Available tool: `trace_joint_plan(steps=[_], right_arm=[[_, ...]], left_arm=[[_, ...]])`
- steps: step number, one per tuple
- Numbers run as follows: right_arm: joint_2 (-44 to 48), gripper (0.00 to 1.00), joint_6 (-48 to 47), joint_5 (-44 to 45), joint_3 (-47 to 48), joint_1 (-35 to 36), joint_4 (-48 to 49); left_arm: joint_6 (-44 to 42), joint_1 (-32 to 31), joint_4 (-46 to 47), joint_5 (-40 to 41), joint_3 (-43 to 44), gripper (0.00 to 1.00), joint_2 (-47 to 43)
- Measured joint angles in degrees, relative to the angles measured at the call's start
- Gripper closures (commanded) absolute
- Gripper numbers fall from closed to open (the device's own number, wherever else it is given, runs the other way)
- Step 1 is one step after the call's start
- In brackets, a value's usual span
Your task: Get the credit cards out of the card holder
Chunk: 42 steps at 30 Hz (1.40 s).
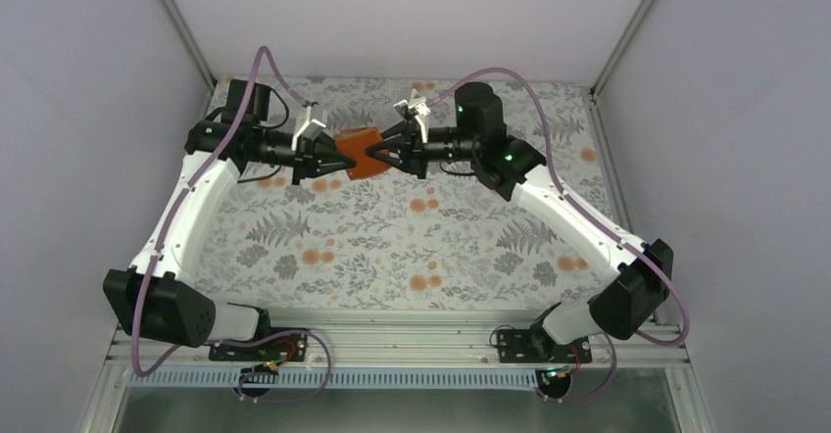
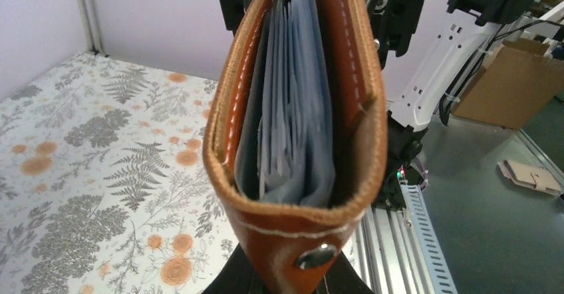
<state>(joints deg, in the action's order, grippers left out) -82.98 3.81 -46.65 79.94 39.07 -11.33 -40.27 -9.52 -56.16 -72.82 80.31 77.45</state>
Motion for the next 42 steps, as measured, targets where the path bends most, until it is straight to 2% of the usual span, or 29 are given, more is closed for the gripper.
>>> trace_joint_plan(steps=[1,2,3,6,11,15,18,22,27,33,42], right_arm=[[-0.09,0.43,0.2,0.5,0.13,0.07,-0.02],[-0.11,0.36,0.81,1.36,0.22,0.13,-0.17],[-0.11,0.35,1.55,4.09,0.37,0.24,-0.28],[-0.17,0.4,4.96,14.91,1.64,0.81,-2.05],[0.39,0.43,9.64,31.23,1.7,3.26,-4.02],[1.55,0.5,11.52,47.3,1.03,7.3,-4.68],[1.6,0.54,11.02,54.31,1.07,9.97,-4.68],[1.51,0.62,8.7,54.38,1.05,13.14,-3.21],[0.44,0.71,8.48,54.36,1.7,13.75,-0.68],[-6.25,0.71,9.07,54.36,5.73,13.75,-1.29],[-8.44,0.73,10.6,57.07,7.98,13.79,-3.58]], left_arm=[[0.22,0.11,0.04,-0.09,-0.02,0.98,0.02],[0.33,0.13,0.07,-0.11,-0.02,0.98,0.04],[0.55,0.13,0.37,-0.13,-0.02,0.98,0.07],[3.52,0.31,2.8,1.36,-0.04,0.97,0.09],[12.74,0.31,11.02,9.07,-1.6,0.98,0.31],[17.46,0.02,14.08,13.35,-2.56,0.98,0.39],[19.26,0.09,15.04,15.3,-2.91,0.98,0.39],[20.55,0.07,15.85,16.85,-2.97,0.98,0.55],[21.31,0.07,16.33,17.99,-2.99,0.98,0.9],[21.68,0.13,16.52,18.91,-2.99,0.98,0.92],[21.7,0.42,16.2,20.17,-3.04,0.98,1.05]])
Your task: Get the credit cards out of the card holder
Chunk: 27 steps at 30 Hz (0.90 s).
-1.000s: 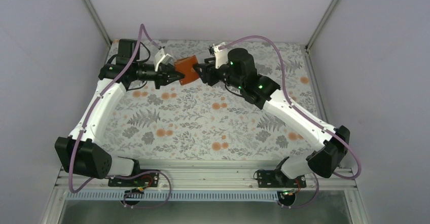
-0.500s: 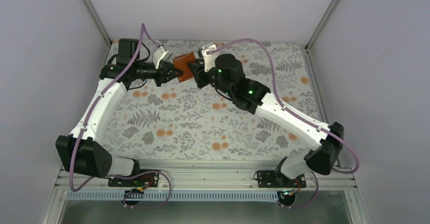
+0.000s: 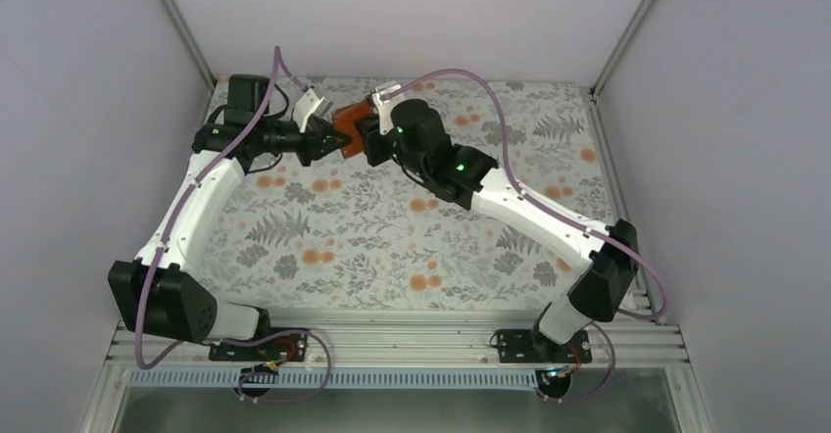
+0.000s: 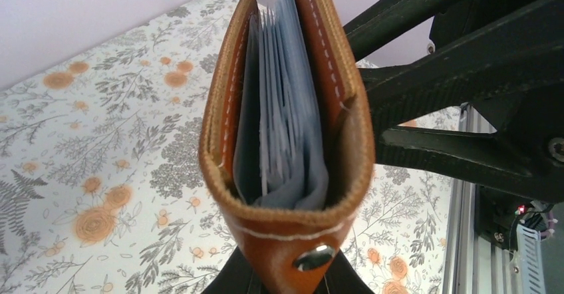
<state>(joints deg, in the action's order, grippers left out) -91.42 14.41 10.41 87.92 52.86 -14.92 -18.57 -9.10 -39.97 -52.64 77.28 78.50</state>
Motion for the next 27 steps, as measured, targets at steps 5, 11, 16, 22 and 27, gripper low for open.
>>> trace_joint_plan(steps=[5,11,16,22,27], right_arm=[[-1.46,0.75,0.72,2.23,0.94,0.0,-1.29],[-3.17,0.69,1.38,3.58,1.46,0.0,-2.08],[-4.35,0.84,1.75,3.45,1.49,0.0,-3.15],[-5.44,0.96,2.73,5.95,2.38,0.04,-5.57],[-5.18,0.96,4.5,8.22,0.72,-2.47,-6.8]], left_arm=[[0.0,0.26,-0.46,1.25,-0.02,0.98,0.0],[0.04,0.5,-0.59,2.8,-0.35,0.98,0.0],[0.04,0.76,-0.74,3.63,-0.48,0.98,0.31],[0.02,1.07,-0.37,4.37,-0.5,0.98,0.37],[-0.26,0.74,-0.55,1.49,-0.5,0.98,0.37]])
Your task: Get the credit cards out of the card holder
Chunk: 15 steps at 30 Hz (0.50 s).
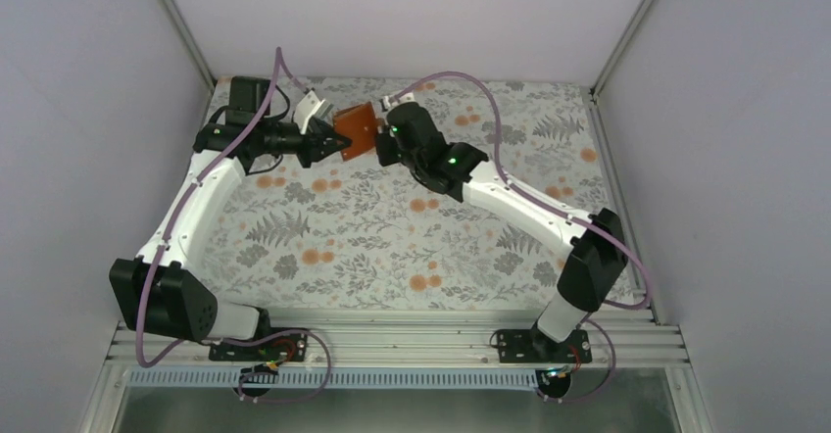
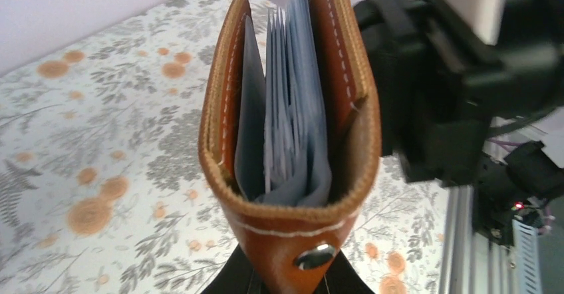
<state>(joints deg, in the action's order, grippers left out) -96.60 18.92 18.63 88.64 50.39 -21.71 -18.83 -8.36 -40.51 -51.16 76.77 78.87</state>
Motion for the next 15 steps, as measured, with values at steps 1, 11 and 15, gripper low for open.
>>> trace_joint_plan(steps=[1,11,15], right_arm=[[0.55,0.96,0.28,-0.13,-1.05,-0.9,0.2],[10.67,0.61,-4.26,-14.01,-8.72,-8.17,3.5],[13.0,0.39,-10.27,-23.26,-11.82,-11.89,4.44]], left_arm=[[-0.02,-0.28,-0.13,-0.76,0.0,0.98,0.0],[-1.51,-1.62,0.31,-5.68,0.2,0.98,-0.02],[-4.33,-1.18,-2.4,-7.91,0.24,0.98,-0.09]])
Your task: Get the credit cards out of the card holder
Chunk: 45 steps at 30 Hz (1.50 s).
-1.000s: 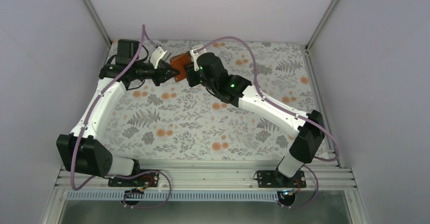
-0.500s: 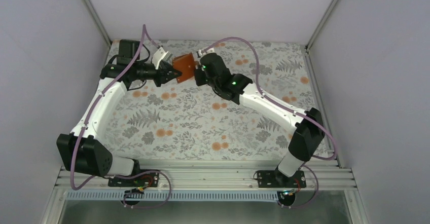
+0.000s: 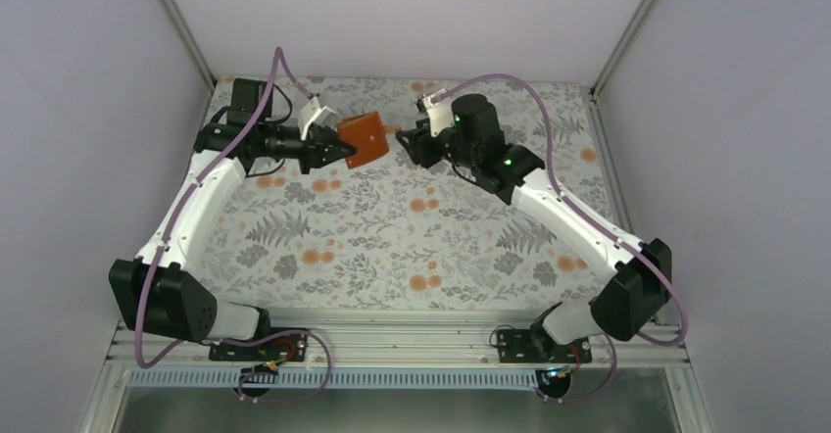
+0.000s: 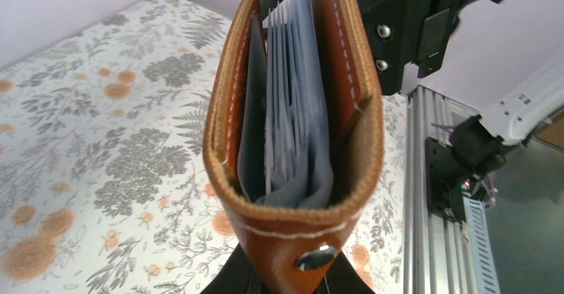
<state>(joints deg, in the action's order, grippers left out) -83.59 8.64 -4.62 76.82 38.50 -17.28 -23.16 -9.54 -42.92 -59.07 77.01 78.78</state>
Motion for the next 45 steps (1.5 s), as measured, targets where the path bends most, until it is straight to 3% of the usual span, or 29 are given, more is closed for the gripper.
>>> trace_joint_plan(steps=[5,8,11,13,19,22,24,27,31,33,35,36,45], right_arm=[[3.5,0.42,-5.55,-13.2,-2.64,-0.57,0.55],[4.57,0.47,-7.08,-17.92,-2.64,-0.74,1.6],[5.09,0.45,-7.74,-21.0,-2.67,-0.94,2.71],[5.05,0.41,-8.02,-22.8,-2.67,-1.03,2.95],[2.23,0.14,-11.76,-31.36,-0.85,-1.01,1.95],[0.17,0.14,-14.73,-34.45,0.33,-1.66,1.31],[-0.24,0.2,-15.96,-35.47,0.33,-1.73,1.2],[-0.31,0.37,-16.92,-37.31,0.24,-1.66,1.7],[-0.5,0.48,-16.11,-39.3,0.15,-0.83,3.17],[-0.98,0.63,-15.37,-41.13,0.13,-0.7,4.28],[-1.46,0.9,-14.29,-43.32,0.07,-0.57,5.62],[-1.53,0.95,-14.19,-43.91,0.02,-0.44,6.12],[-1.73,0.96,-8.7,-41.79,-0.81,0.98,9.62]], left_arm=[[-5.68,0.0,-5.33,-3.23,1.18,0.98,-0.13],[-9.9,0.04,-9.05,-5.7,1.62,0.98,-0.83],[-14.6,0.0,-12.7,-8.17,1.99,0.98,-1.97],[-17.84,-0.02,-15.21,-9.73,2.16,0.98,-2.6],[-20.9,0.0,-18.67,-11.47,3.06,0.98,-2.21],[-18.56,0.02,-18.49,-10.67,2.78,0.98,-2.14],[-17.57,0.0,-18.58,-10.49,2.23,0.98,-2.23],[-16.83,-0.02,-18.58,-10.82,2.03,0.98,-2.4],[-16.46,0.07,-18.47,-11.56,1.9,0.98,-2.84],[-16.41,0.04,-18.45,-11.76,1.88,0.98,-3.23],[-16.2,0.04,-18.05,-11.78,1.84,0.98,-3.58],[-16.09,0.04,-17.68,-11.74,1.81,0.98,-3.69],[-11.21,-0.39,-12.52,-10.51,1.55,0.9,-3.8]])
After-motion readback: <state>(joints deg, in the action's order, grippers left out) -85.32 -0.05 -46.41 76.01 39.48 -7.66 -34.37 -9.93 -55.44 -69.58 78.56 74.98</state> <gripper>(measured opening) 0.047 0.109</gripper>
